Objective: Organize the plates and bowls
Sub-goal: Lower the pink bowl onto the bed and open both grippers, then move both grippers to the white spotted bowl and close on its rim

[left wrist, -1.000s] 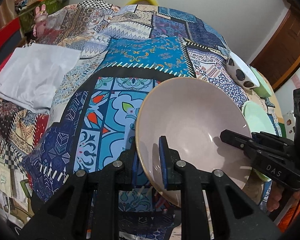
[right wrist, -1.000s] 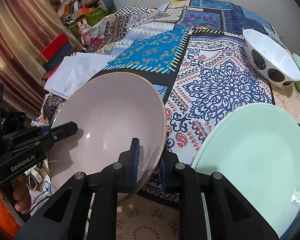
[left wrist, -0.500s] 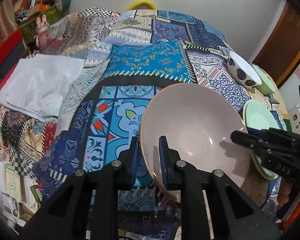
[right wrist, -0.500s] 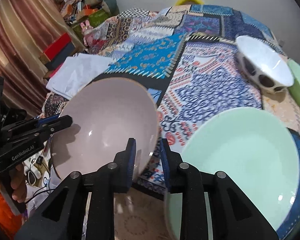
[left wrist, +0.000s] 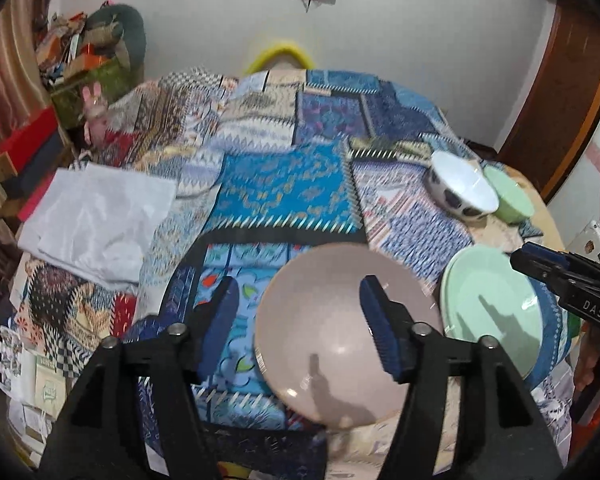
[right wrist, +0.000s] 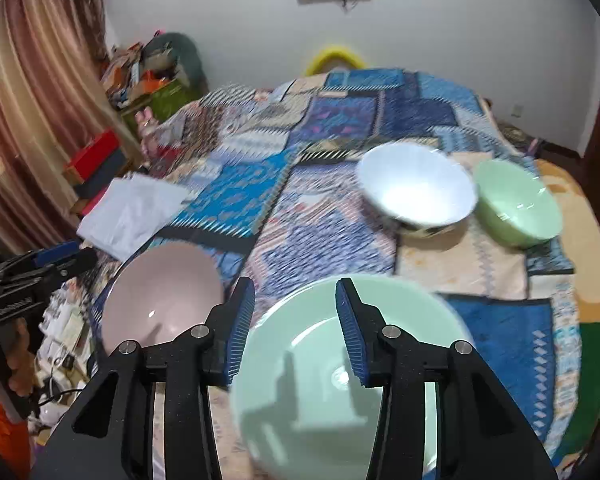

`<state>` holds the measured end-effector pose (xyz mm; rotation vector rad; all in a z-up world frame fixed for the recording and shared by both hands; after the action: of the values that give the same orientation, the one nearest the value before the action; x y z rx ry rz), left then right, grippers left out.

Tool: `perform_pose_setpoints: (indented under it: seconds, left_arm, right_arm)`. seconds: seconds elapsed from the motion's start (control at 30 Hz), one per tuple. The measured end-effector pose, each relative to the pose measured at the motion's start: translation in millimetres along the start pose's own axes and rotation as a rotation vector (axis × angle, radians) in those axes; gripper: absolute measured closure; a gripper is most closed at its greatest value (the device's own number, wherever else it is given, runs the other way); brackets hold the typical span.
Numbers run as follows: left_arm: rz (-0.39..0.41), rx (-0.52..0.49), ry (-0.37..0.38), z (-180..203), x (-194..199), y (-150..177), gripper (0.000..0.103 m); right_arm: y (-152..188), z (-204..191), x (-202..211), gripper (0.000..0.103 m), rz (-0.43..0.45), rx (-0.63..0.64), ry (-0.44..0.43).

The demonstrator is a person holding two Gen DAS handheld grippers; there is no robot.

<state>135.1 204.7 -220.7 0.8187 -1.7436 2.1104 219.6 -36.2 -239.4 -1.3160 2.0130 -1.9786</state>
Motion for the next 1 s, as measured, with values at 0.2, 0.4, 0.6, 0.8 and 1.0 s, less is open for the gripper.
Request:
perform_pose_setpoints:
  seconds: [0.2, 0.4, 0.6, 0.8, 1.0]
  left_arm:
    - [0.055, -0.028, 0.018, 30.5, -5.4, -33.0, 0.021]
    - [0.082, -0.060, 0.047, 63.7, -26.6, -57.2, 0.012]
    - [0.037, -0.069, 0.074, 91.8, -71.0, -63.9, 0.009]
    - [-0.032, -0.057, 0.093, 113.6, -121.5, -61.5, 0.009]
    - [-0.076, -0.079, 0.100, 132.3, -162.5, -62.3, 0.009]
  right_arm:
    - [-16.1, 41.7, 6.1, 0.060, 0.040, -0.038, 0.058]
    - [-24.4, 78.4, -2.6, 0.060, 0.053, -0.069, 0.116]
    - [-26.2, 112.3, -28.1, 0.060, 0.039, -0.111, 0.153]
    - [-21.9, 134.8, -60.0, 0.060, 0.011, -0.118, 0.179]
    - [-13.1, 148.7, -89.3, 0.068, -0.047, -0.179, 0.143]
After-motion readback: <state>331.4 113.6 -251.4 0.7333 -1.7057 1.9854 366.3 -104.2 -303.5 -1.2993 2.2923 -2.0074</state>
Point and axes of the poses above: each gripper's, at about its wrist camera, not at the fingertips, and x roughly against the way its jaws point, z to its right, y to its underside, the point moved 10 cm from there along -x, roughly the way its jaws point, and after that the axes turned 13 degrees about z, right-handed, at the moved point
